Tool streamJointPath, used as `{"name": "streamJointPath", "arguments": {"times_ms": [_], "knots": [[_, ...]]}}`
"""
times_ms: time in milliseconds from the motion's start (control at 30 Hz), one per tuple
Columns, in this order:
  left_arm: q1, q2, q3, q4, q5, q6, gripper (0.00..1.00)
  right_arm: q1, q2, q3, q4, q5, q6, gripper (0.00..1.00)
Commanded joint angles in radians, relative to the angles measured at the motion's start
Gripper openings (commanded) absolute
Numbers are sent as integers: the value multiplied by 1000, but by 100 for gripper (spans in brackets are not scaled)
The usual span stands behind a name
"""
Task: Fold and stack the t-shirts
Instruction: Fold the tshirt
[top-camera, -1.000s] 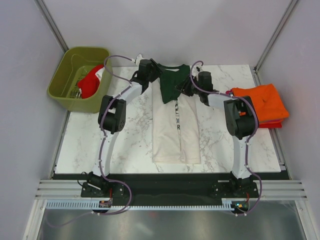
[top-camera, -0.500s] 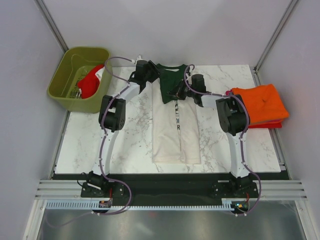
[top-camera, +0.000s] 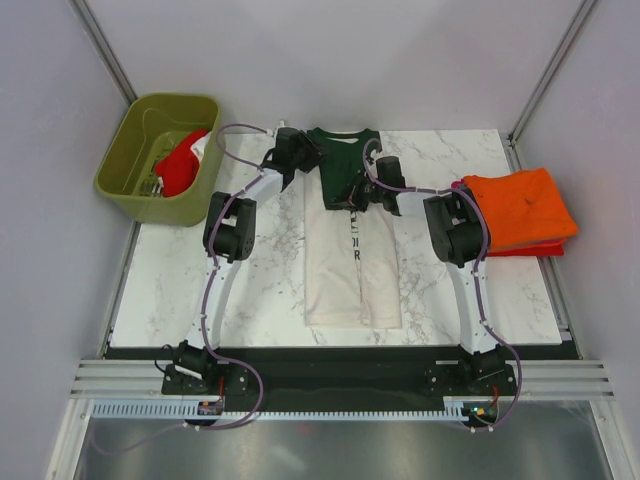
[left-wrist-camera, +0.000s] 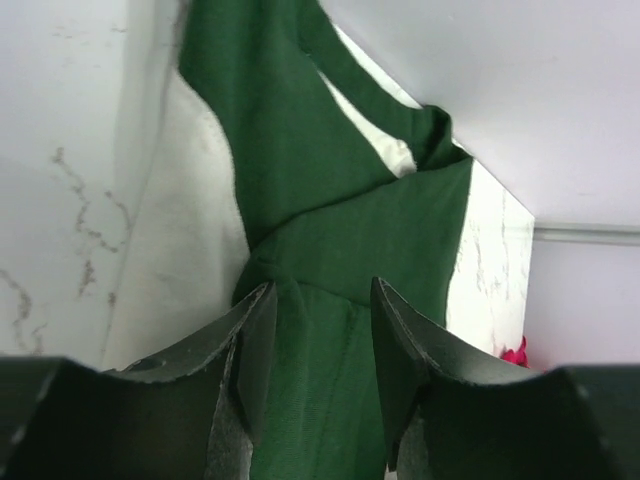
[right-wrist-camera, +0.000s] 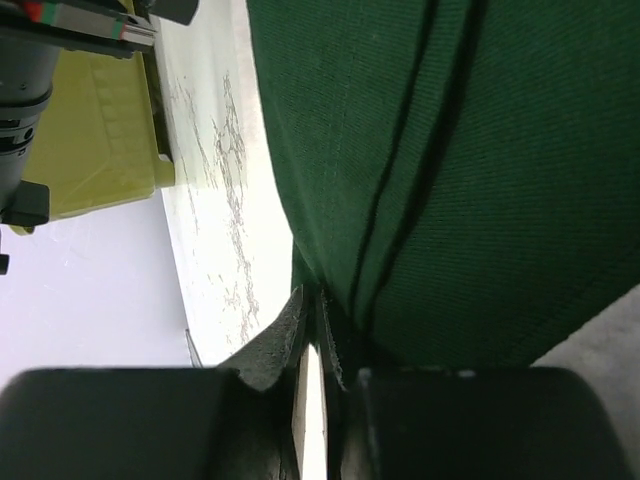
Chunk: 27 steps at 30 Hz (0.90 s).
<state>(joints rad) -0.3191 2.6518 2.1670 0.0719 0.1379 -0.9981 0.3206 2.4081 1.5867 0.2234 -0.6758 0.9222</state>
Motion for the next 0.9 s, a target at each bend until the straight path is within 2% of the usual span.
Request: {"name": "streamJointPath", "arguments": {"times_ms": [0, 267, 367, 500, 667, 800, 867], "knots": [[6, -4, 45, -37, -83, -22, 49, 11, -17, 13, -52, -2, -46, 15], [18, -62, -13, -8, -121, 27, 48, 11, -102, -57, 71, -1, -74, 31], [9, -72, 30, 8, -115, 97, 50, 12, -147, -56, 61, 25, -124, 34], [-1, -108, 44, 12, -92, 163, 52, 12, -171, -62, 77, 9, -117, 34], [-3, -300, -122, 39, -84, 223, 55, 12, -277, -168, 166, -5, -105, 32], [-5, -516, -385, -14, -75, 250, 58, 14, -426, -301, 71, 45, -166, 33], [-5, -607, -473, -38, -11, 272, 58, 15, -527, -353, -37, 106, -238, 33]]}}
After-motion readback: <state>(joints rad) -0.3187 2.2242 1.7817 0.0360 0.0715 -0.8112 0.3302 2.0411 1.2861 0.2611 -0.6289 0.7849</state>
